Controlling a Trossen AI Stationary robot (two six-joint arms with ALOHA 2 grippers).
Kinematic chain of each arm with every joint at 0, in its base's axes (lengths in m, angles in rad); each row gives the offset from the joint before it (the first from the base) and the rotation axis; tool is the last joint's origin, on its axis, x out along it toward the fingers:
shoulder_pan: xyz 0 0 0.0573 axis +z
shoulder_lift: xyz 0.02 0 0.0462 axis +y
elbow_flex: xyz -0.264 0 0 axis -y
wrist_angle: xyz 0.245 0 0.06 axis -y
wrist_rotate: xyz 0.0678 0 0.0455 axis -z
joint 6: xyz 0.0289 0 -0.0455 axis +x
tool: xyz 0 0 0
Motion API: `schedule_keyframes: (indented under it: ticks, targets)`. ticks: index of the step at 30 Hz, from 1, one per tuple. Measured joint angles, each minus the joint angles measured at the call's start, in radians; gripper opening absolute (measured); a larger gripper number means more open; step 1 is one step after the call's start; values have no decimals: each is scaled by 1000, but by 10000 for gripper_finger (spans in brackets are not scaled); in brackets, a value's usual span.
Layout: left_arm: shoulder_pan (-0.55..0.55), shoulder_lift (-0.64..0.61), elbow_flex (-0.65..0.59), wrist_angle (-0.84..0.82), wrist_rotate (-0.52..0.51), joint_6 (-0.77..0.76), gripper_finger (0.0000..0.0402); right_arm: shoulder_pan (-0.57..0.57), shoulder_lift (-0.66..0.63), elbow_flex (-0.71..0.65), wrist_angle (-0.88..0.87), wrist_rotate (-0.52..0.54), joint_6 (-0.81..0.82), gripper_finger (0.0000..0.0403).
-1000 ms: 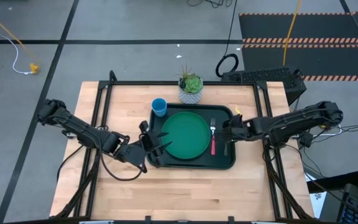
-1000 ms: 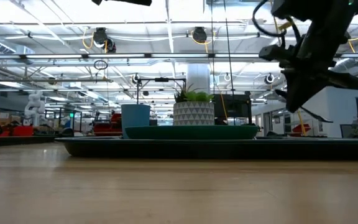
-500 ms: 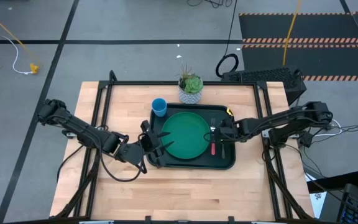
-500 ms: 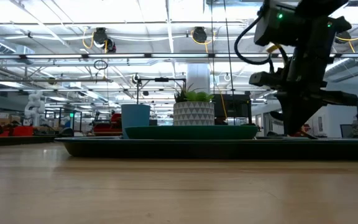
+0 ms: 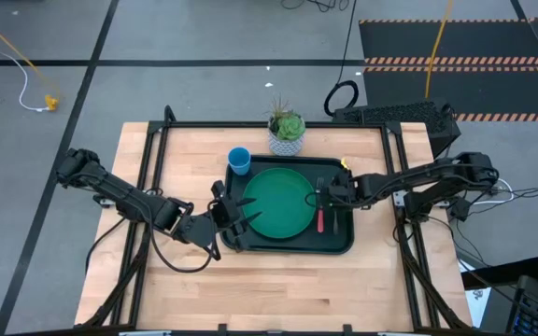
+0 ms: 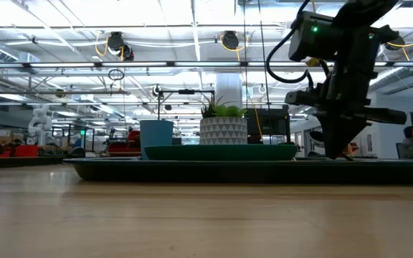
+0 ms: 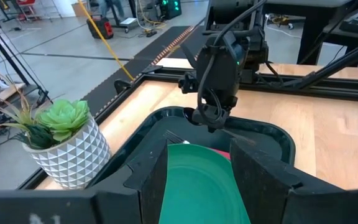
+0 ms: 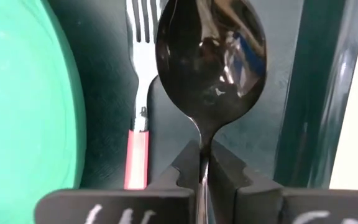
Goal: Pick and place plate/cup/fork/spoon on tray
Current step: Put the black spoon to the right side of the pink fork on the black serving tray
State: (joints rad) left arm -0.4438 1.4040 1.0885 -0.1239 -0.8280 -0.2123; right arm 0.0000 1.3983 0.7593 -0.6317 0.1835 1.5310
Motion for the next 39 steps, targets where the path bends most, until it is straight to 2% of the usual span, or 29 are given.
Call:
schedule_keyframes:
  ticks: [39]
  targets:
    - [-3, 0, 0, 10, 23, -2, 177, -1, 11, -40, 30, 51, -8, 9]
